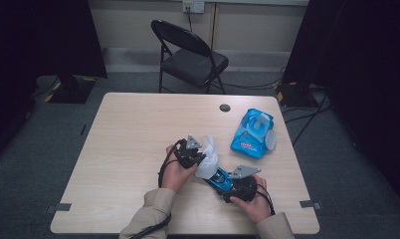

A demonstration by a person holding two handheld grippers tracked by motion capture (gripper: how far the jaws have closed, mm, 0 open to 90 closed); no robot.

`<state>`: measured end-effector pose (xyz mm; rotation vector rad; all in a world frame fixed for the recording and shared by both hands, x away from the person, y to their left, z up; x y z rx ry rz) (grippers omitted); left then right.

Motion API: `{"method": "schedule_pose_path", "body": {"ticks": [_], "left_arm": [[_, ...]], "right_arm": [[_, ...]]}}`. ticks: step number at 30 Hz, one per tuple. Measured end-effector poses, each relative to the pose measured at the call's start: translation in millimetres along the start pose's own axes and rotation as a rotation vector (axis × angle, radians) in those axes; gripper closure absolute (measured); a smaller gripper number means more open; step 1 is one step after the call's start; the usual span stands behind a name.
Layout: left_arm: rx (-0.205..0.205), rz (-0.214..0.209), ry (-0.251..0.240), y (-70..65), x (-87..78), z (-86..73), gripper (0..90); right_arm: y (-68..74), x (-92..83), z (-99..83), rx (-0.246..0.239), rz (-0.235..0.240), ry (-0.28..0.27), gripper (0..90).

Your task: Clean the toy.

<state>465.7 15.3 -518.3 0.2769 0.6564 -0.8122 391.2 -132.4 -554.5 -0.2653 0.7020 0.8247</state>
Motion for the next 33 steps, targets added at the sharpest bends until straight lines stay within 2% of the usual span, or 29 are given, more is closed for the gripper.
{"method": "schedule_pose_path", "body": {"ticks": [2, 3, 7, 10, 12, 19, 22, 27, 32, 33], "left_arm": [[0.006, 0.011, 0.010, 4.3, -3.0, -2.2, 86.6], [-0.009, 0.012, 0.008, 7.0, -5.4, -4.1, 86.6], [-0.012, 0.038, 0.017, 13.1, -9.4, -7.1, 86.6], [-0.012, 0.038, 0.036, 17.2, -12.0, -11.2, 86.6], [-0.038, 0.029, 0.020, 18.9, -14.6, -14.4, 86.6], [-0.045, 0.055, 0.017, 29.3, -30.1, -17.8, 86.7], [-0.067, 0.061, -0.001, 32.5, -37.7, -16.9, 86.7], [-0.072, 0.080, -0.022, 38.1, -51.5, -12.3, 86.7], [-0.065, 0.083, -0.044, 37.2, -59.5, -6.4, 86.7], [-0.075, 0.075, -0.054, 34.6, -59.8, -4.5, 86.7]], "right_arm": [[0.0, 0.0, 0.0, 0.000, 0.000, 0.000, 26.3], [0.1, 0.0, 0.0, 0.000, 0.001, 0.000, 26.3], [0.0, 0.0, 0.0, 0.000, 0.000, 0.000, 26.2], [0.0, 0.0, 0.0, 0.000, 0.000, 0.000, 26.3], [-0.1, 0.0, 0.0, 0.000, 0.000, 0.000, 26.3], [-0.1, 0.0, 0.0, 0.000, 0.000, 0.000, 26.2], [-0.2, 0.1, 0.0, 0.000, 0.001, 0.000, 26.2], [-0.2, 0.0, 0.0, 0.000, 0.001, 0.000, 26.2], [-0.2, 0.0, 0.0, -0.001, 0.001, 0.000, 26.2], [-0.2, 0.1, 0.0, -0.001, 0.001, 0.000, 26.2]]}}
Point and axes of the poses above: each handheld gripper's, and its own axes: x roughly forward along the jaws, z roughly out of its top, y roughly to its left, the point moved 7 cm from there along x, roughly forward along the jaws, and after that the axes turned 3 degrees about x, right-handed, at the moved point
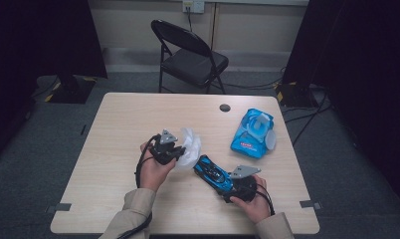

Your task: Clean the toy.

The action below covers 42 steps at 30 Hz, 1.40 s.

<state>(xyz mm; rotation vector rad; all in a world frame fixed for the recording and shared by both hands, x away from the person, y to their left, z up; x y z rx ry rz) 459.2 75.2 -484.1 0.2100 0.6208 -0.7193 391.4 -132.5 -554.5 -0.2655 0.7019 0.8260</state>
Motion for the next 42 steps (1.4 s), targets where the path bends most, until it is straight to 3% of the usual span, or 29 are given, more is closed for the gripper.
{"method": "schedule_pose_path", "body": {"ticks": [8, 14, 17, 23, 33, 42], "left_arm": [[0.028, -0.046, -0.027, -19.7, 1.7, 8.5, 86.7], [0.068, -0.112, -0.047, -51.4, 9.4, 18.7, 86.7], [0.076, -0.128, -0.045, -59.7, 13.1, 19.5, 86.7], [0.076, -0.168, -0.029, -77.1, 25.9, 15.4, 86.7], [0.118, -0.209, 0.012, -103.3, 43.3, 7.0, 86.7], [0.139, -0.236, 0.045, -117.4, 53.6, -0.3, 86.5]], "right_arm": [[0.0, 0.0, 0.0, 0.000, 0.000, 0.000, 26.2], [0.0, 0.0, 0.0, 0.000, 0.000, 0.000, 26.2], [0.0, 0.0, 0.0, 0.000, 0.000, 0.000, 26.2], [0.0, 0.0, 0.0, 0.000, 0.000, 0.000, 26.2], [0.0, 0.0, 0.0, -0.001, 0.000, 0.000, 26.2], [0.0, 0.0, 0.0, 0.000, 0.001, 0.000, 26.2]]}}
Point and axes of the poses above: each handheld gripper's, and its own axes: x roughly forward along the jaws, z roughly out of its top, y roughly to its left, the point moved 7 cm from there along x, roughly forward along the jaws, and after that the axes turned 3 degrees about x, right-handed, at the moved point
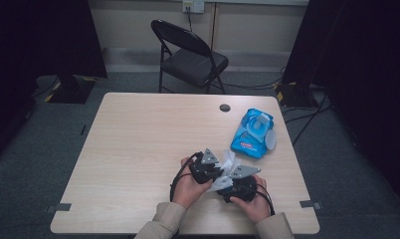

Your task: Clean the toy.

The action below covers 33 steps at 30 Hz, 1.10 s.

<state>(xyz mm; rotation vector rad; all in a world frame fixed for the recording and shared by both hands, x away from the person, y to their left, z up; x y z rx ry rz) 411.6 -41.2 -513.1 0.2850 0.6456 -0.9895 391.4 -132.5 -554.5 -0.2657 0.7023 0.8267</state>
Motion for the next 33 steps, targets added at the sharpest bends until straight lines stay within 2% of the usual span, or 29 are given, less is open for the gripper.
{"method": "schedule_pose_path", "body": {"ticks": [4, 11, 14, 15, 17, 18, 20, 24, 32, 33], "left_arm": [[0.016, -0.012, 0.017, -4.5, 5.3, -3.0, 84.8], [0.005, -0.021, 0.006, -6.1, 6.8, -3.3, 83.8], [0.006, -0.037, 0.006, -8.9, 7.7, -1.5, 84.0], [0.031, -0.052, 0.008, -12.8, 10.0, -0.3, 84.0], [0.030, -0.063, 0.016, -15.1, 11.7, -0.4, 84.2], [0.059, -0.070, 0.038, -18.4, 16.6, -2.1, 84.1], [0.056, -0.076, 0.040, -20.7, 20.4, -3.3, 83.9], [0.087, -0.058, 0.051, -21.7, 21.8, -2.6, 84.7], [0.076, -0.048, 0.043, -17.6, 22.0, -1.2, 85.7], [0.085, -0.043, 0.043, -16.6, 22.1, -0.7, 85.7]], "right_arm": [[0.0, 0.0, 0.0, 0.000, 0.000, 0.000, 26.2], [0.0, 0.0, 0.0, -0.001, 0.001, 0.000, 26.2], [-0.1, 0.0, 0.0, -0.001, 0.001, 0.000, 26.2], [0.0, 0.0, 0.0, -0.001, 0.001, 0.001, 26.2], [-0.1, -0.1, 0.0, -0.001, 0.001, 0.001, 26.1], [-0.1, 0.0, 0.0, -0.002, 0.002, 0.000, 26.2], [0.0, -0.1, -0.1, -0.001, 0.001, 0.001, 26.1], [-0.1, 0.0, -0.1, -0.002, 0.002, 0.000, 26.2], [-0.3, -0.2, -0.1, -0.003, 0.003, 0.000, 26.3], [-0.3, -0.1, -0.1, -0.004, 0.003, 0.000, 26.3]]}}
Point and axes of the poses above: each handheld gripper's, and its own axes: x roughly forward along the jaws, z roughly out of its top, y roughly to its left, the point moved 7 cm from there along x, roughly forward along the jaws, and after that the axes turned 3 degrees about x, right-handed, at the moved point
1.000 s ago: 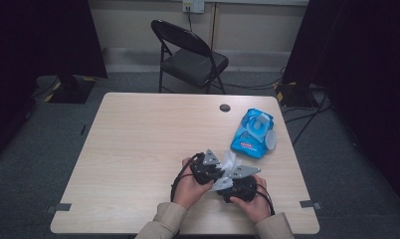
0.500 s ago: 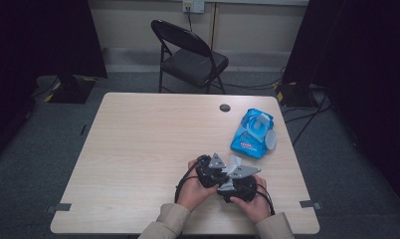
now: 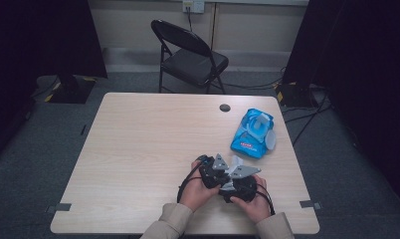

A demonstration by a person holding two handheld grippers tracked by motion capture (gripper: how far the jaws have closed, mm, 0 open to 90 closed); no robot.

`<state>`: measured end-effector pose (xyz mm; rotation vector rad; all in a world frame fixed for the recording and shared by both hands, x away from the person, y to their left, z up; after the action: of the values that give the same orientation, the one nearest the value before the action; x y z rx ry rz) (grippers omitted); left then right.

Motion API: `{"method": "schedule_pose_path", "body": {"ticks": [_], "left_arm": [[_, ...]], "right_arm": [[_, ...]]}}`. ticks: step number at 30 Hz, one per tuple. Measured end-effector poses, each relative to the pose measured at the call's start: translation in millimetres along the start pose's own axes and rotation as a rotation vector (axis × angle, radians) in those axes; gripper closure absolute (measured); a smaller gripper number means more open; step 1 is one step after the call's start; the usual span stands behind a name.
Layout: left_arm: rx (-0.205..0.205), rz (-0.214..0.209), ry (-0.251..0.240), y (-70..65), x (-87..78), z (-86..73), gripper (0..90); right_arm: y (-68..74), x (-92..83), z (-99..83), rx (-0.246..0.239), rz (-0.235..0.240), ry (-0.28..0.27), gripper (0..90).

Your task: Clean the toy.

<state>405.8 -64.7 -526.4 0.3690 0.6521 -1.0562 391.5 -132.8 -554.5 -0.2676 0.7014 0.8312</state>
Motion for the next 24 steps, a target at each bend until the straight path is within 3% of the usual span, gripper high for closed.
{"method": "schedule_pose_path", "body": {"ticks": [4, 9, 24], "left_arm": [[0.007, 0.021, 0.009, 6.2, -1.2, 2.0, 85.7], [-0.022, 0.027, -0.001, 14.7, -0.1, 2.7, 85.5], [-0.052, 0.058, -0.017, 35.1, -1.8, 2.8, 85.4]], "right_arm": [[0.1, 0.0, 0.0, 0.001, 0.000, 0.000, 26.3], [0.1, 0.0, 0.0, 0.000, 0.000, 0.000, 26.3], [0.0, -0.1, 0.0, 0.000, 0.000, 0.000, 26.3]]}}
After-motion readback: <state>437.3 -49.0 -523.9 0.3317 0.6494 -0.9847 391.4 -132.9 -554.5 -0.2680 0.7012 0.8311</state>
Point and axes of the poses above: each handheld gripper's, and its own axes: x roughly forward along the jaws, z roughly out of its top, y roughly to its left, the point moved 7 cm from there along x, roughly forward along the jaws, and after that the axes turned 3 degrees about x, right-handed, at the moved point
